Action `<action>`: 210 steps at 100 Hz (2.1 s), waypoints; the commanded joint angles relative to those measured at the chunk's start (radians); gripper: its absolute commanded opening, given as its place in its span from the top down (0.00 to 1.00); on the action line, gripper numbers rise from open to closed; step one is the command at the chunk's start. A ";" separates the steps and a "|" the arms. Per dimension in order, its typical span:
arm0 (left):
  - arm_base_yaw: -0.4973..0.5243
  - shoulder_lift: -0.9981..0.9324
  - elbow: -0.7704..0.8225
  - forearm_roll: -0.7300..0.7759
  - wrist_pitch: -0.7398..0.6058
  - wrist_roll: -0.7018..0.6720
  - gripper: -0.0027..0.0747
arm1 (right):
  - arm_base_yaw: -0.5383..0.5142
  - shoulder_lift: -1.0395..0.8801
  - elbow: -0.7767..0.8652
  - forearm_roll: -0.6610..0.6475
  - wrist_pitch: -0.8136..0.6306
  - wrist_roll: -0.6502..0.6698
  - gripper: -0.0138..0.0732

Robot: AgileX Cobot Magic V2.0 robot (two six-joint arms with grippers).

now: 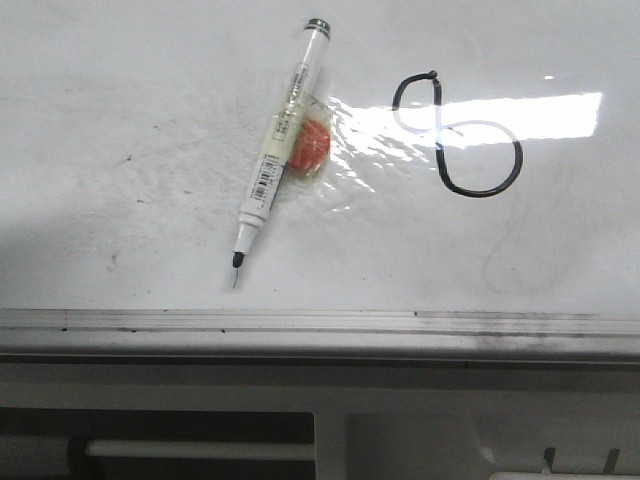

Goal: Write number 8 on whiteboard

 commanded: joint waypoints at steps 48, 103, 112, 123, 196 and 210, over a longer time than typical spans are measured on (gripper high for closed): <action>-0.001 -0.355 0.180 -0.001 0.040 -0.002 0.99 | -0.005 -0.284 0.138 -0.044 -0.068 0.001 0.91; 0.140 -0.402 0.209 0.291 -0.009 0.019 0.99 | -0.005 -0.284 0.138 -0.044 -0.068 0.001 0.91; 0.238 -0.437 0.236 0.474 -0.022 -0.093 0.99 | -0.005 -0.284 0.138 -0.044 -0.068 0.001 0.91; 0.349 -0.493 0.279 1.004 0.009 -0.608 0.99 | -0.005 -0.284 0.138 -0.044 -0.068 0.001 0.91; 0.629 -0.736 0.539 1.689 0.115 -1.468 0.99 | -0.005 -0.284 0.138 -0.044 -0.068 0.001 0.91; 0.629 -0.736 0.539 1.689 0.115 -1.468 0.99 | -0.005 -0.284 0.138 -0.044 -0.068 0.001 0.91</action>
